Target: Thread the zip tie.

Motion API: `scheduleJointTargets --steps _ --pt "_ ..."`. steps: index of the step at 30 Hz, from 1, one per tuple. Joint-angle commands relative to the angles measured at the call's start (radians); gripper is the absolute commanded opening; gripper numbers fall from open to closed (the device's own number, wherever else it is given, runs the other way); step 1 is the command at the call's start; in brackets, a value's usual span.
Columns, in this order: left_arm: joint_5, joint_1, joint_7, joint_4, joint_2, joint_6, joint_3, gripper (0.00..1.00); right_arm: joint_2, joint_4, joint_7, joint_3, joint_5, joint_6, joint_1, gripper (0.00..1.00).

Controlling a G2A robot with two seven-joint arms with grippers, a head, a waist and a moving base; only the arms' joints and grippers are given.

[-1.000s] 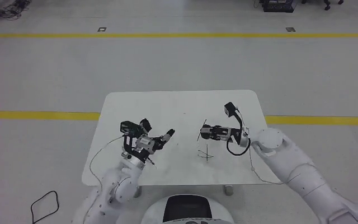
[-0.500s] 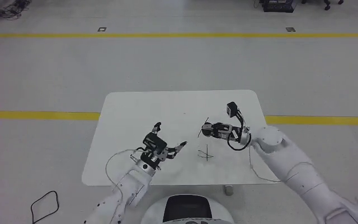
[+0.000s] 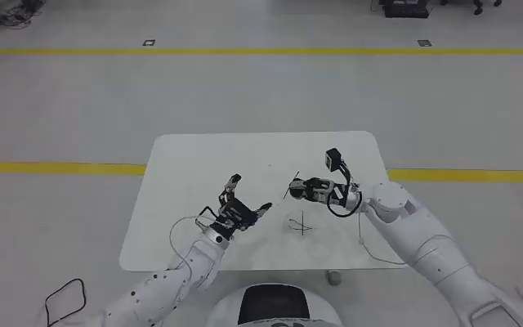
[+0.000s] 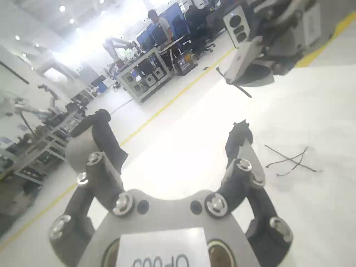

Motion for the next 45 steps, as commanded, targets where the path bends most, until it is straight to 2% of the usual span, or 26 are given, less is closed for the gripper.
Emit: scheduleJointTargets --steps 1,5,6,8,9,11,13,14,19,21,22,23,28,36,39,40,42,44,45 --pt "0.0 0.015 -0.002 -0.002 -0.002 -0.011 -0.013 1.0 0.0 0.0 0.0 0.0 -0.001 -0.001 0.0 0.0" --pt "0.0 0.012 0.001 0.001 -0.002 -0.02 -0.01 1.0 -0.002 -0.011 -0.01 -0.002 0.0 -0.003 -0.008 0.0" --pt "0.0 -0.006 0.014 0.013 0.002 -0.044 0.005 1.0 -0.003 -0.017 -0.011 -0.003 -0.002 0.002 -0.012 0.0" --pt "0.0 -0.033 0.033 0.025 0.01 -0.048 0.035 1.0 -0.005 -0.021 -0.013 -0.001 -0.005 0.009 -0.013 0.0" --pt "0.0 -0.052 0.04 0.036 0.016 -0.04 0.058 1.0 -0.006 -0.022 -0.009 -0.002 0.0 0.012 -0.014 0.0" --pt "0.0 -0.113 0.059 0.058 0.033 -0.011 0.137 1.0 -0.01 -0.02 0.0 -0.003 0.014 0.021 -0.013 0.0" --pt "0.0 -0.176 0.077 0.066 0.048 -0.011 0.214 1.0 -0.014 -0.017 0.013 -0.005 0.026 0.031 -0.009 0.0" --pt "0.0 -0.189 0.071 0.068 0.051 -0.011 0.223 1.0 -0.014 -0.017 0.013 -0.005 0.026 0.031 -0.009 0.0" --pt "0.0 -0.189 0.071 0.068 0.051 -0.011 0.223 1.0 -0.014 -0.017 0.013 -0.005 0.026 0.031 -0.009 0.0" --pt "0.0 -0.2 0.082 0.073 0.051 -0.022 0.23 1.0 -0.016 -0.027 -0.02 -0.008 0.011 0.045 -0.017 0.0" --pt "0.0 -0.21 0.09 0.078 0.052 -0.023 0.24 1.0 -0.017 -0.033 -0.024 -0.01 0.009 0.055 -0.019 0.0" --pt "0.0 -0.233 0.095 0.091 0.054 -0.011 0.257 1.0 -0.019 -0.036 -0.028 -0.009 0.015 0.065 -0.021 0.0" --pt "0.0 -0.345 0.138 0.119 0.068 -0.011 0.369 1.0 -0.027 -0.036 -0.022 -0.011 0.032 0.104 -0.017 0.0" --pt "0.0 -0.354 0.137 0.123 0.068 -0.02 0.375 1.0 -0.028 -0.037 -0.031 -0.012 0.026 0.104 -0.018 0.0" --pt "0.0 -0.393 0.144 0.142 0.071 -0.011 0.413 1.0 -0.03 -0.061 -0.068 -0.011 0.002 0.122 -0.03 0.0" --pt "0.0 -0.427 0.145 0.155 0.073 -0.011 0.441 1.0 -0.031 -0.068 -0.071 -0.009 0.005 0.129 -0.034 0.0" --pt "0.0 -0.471 0.133 0.163 0.076 -0.011 0.47 1.0 -0.031 -0.075 -0.083 -0.001 0.003 0.131 -0.038 0.0" --pt "0.0 -0.475 0.128 0.165 0.076 -0.011 0.47 1.0 -0.031 -0.075 -0.083 -0.001 0.003 0.131 -0.038 0.05" --pt "0.0 -0.475 0.128 0.165 0.076 -0.011 0.47 1.0 -0.031 -0.075 -0.083 -0.001 0.003 0.131 -0.038 0.03"
